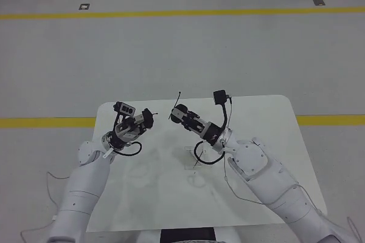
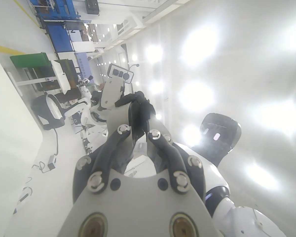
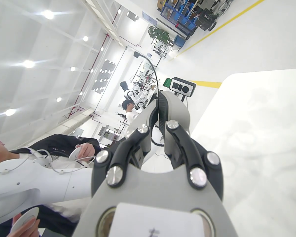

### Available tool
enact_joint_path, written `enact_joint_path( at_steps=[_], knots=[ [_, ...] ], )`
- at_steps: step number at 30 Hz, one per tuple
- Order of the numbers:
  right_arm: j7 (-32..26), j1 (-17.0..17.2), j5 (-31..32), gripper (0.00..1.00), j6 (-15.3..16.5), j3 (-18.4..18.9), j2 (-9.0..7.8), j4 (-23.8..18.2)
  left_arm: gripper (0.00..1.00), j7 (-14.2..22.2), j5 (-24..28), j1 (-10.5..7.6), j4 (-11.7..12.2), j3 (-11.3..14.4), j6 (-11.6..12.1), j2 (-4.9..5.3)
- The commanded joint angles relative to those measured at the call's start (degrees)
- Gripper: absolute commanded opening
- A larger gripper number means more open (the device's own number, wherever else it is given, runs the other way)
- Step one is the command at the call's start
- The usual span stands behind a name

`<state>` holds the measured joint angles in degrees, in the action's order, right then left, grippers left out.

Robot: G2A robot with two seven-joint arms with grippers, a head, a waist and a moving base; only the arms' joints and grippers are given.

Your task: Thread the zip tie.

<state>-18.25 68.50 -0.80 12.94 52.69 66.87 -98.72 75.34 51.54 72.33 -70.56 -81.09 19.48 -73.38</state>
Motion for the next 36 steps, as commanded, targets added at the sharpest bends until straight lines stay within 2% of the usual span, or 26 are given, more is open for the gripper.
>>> enact_joint_path(
  at_steps=[1, 8, 13, 18, 21, 23, 24, 31, 36],
  knots=[
    [0.00, 0.00, 0.00, 0.00, 0.00, 0.00, 0.00, 0.00, 0.00, 0.00, 0.00, 0.00, 0.00, 0.00, 0.00, 0.00],
    [1.47, 0.45, 0.48, 0.00, -0.34, 0.27, 0.09, -0.36, 0.00, 0.00, 0.00, 0.00, 0.00, 0.00, 0.00, 0.00],
    [7.52, 1.15, 6.75, 0.00, -1.97, 0.08, 0.57, -2.05, 0.00, 0.00, 0.00, 0.00, 0.00, 0.00, 0.00, 0.00],
    [14.05, 1.44, 13.02, 0.00, -3.78, -2.67, 1.69, -3.21, 0.00, 0.00, 0.00, 0.00, 0.00, 0.00, 0.00, 0.00],
    [15.91, 1.39, 17.48, 0.00, -5.31, -4.32, 2.24, -3.33, 0.00, 0.00, 0.00, 0.00, 0.00, 0.00, 0.00, 0.00],
    [16.06, 1.41, 19.04, 0.00, -5.62, -5.04, 2.50, -3.47, 0.00, 0.00, 0.00, 0.00, 0.00, 0.00, 0.00, 0.00],
    [15.61, 1.28, 19.83, 0.00, -4.69, -5.45, 2.63, -3.52, 0.00, 0.00, 0.00, 0.00, 0.00, 0.00, 0.00, 0.00],
    [15.61, 1.28, 19.83, 0.00, -4.69, -5.45, 2.63, -3.52, 0.00, 0.00, 0.00, 0.00, 0.00, 0.00, 0.00, 0.00],
    [15.61, 1.28, 19.83, 0.00, -4.69, -5.45, 2.63, -3.52, 0.00, -2.93, -2.07, 0.66, -1.69, 1.05, 0.00, 0.06]
  ],
)
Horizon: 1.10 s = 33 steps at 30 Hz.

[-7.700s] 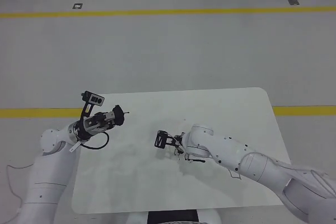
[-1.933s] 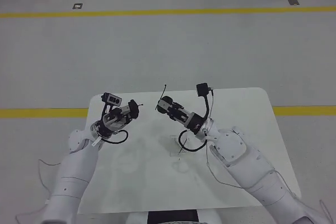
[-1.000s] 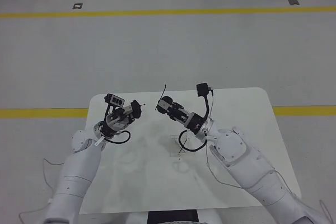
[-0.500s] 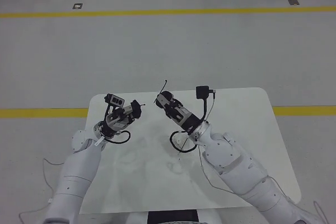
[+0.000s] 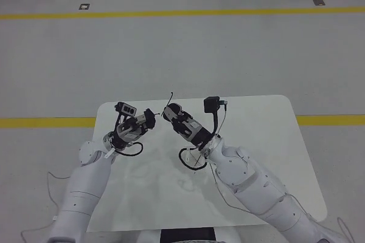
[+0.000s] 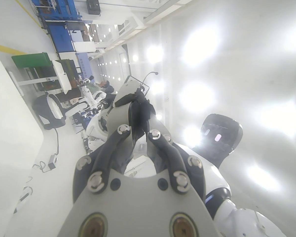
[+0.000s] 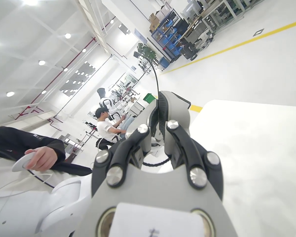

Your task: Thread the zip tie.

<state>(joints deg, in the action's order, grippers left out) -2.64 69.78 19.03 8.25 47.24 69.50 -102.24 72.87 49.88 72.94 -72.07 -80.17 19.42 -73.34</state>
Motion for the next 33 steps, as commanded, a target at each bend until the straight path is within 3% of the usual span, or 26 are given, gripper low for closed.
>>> enact_joint_path(
  at_steps=[1, 9, 15, 22, 33],
  knots=[
    [0.00, 0.00, 0.00, 0.00, 0.00, 0.00, 0.00, 0.00, 0.00, -0.67, -0.71, 0.05, -0.20, 0.26, 0.06, 0.02],
    [0.00, 0.00, 0.00, 0.00, 0.00, 0.00, 0.00, 0.00, 0.00, -1.41, -1.72, -1.45, 1.14, 0.88, 0.06, -0.44],
    [0.05, 0.04, 0.14, 0.00, -0.03, 0.03, 0.01, -0.05, 0.00, -1.19, -1.73, -1.58, 1.53, 0.83, 0.06, -0.49],
    [0.06, -0.49, 10.81, 0.00, -6.78, -1.49, 0.71, -2.23, 0.00, -1.19, -1.73, -1.58, 1.53, 0.83, 0.06, -0.49],
    [1.73, -0.62, 16.10, 0.00, -13.66, -2.65, 2.38, -3.34, 0.00, -1.19, -1.73, -1.58, 1.53, 0.83, 0.06, -0.49]
  ],
)
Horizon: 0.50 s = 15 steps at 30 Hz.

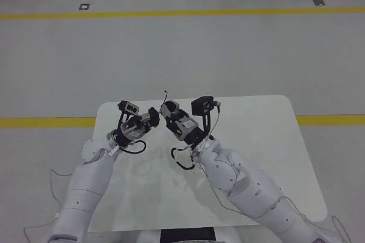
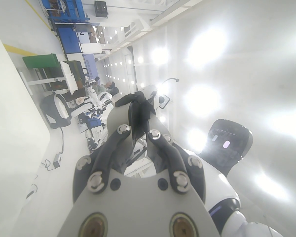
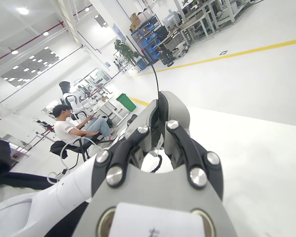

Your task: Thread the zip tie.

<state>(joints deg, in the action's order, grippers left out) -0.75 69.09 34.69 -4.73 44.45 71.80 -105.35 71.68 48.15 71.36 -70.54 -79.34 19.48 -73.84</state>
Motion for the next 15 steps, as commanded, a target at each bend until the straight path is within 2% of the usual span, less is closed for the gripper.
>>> enact_joint_path(
  at_steps=[1, 8, 10, 15],
  knots=[
    [-0.32, 0.19, 0.71, 0.00, -1.11, 0.24, 0.14, -0.52, 0.00, 0.00, 0.00, 0.00, 0.00, 0.00, 0.00, 0.00],
    [-3.58, 0.83, 3.33, 0.00, -4.38, 1.22, 0.50, -2.38, 0.00, 0.00, 0.00, 0.00, 0.00, 0.00, 0.00, 0.00],
    [-6.21, 0.50, 3.94, 0.00, -4.47, 1.28, 0.54, -2.96, 0.00, 0.00, 0.00, 0.00, 0.00, 0.00, 0.00, 0.00],
    [-6.21, 0.50, 3.94, 0.00, -4.47, 1.28, 0.54, -2.96, 0.00, 0.00, 0.00, 0.00, 0.00, 0.00, 0.00, 0.00]
  ],
)
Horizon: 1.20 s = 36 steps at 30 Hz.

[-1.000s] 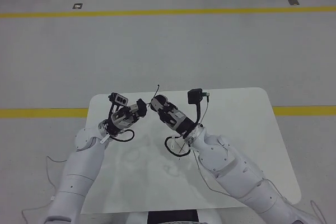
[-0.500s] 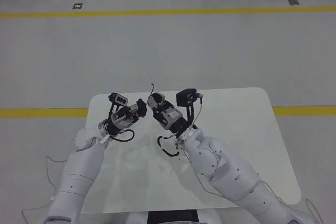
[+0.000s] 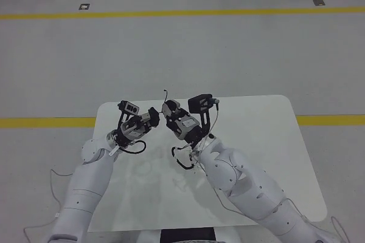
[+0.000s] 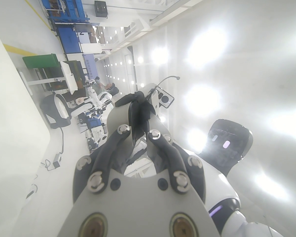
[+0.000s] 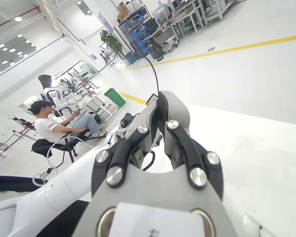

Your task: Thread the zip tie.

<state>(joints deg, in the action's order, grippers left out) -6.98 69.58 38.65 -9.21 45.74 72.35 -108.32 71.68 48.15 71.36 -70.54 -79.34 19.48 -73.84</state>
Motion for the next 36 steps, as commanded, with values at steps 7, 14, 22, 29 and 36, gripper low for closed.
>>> enact_joint_path(
  at_steps=[7, 14, 22, 29, 36],
  knots=[
    [0.03, 0.01, -0.02, 0.00, 0.00, 0.00, 0.00, 0.01, 0.00, 0.00, 0.00, 0.00, 0.00, 0.00, 0.00, 0.00],
    [1.84, 1.58, 2.75, 0.00, 0.46, 1.32, 0.07, -1.40, 0.00, 0.00, 0.00, 0.00, 0.00, 0.00, 0.00, 0.00],
    [0.58, 3.16, 7.03, 0.00, -4.79, 2.00, 0.49, -3.48, 0.00, 0.00, 0.00, 0.00, 0.00, 0.00, 0.00, 0.00],
    [0.58, 4.13, 9.50, 0.00, -8.85, 0.87, 1.40, -4.20, 0.00, 0.00, 0.00, 0.00, 0.00, 0.00, 0.00, 0.00],
    [0.46, 5.11, 8.76, 0.00, -9.48, 0.39, 2.21, -4.61, 0.00, 0.00, 0.00, 0.00, 0.00, 0.00, 0.00, 0.00]
  ],
)
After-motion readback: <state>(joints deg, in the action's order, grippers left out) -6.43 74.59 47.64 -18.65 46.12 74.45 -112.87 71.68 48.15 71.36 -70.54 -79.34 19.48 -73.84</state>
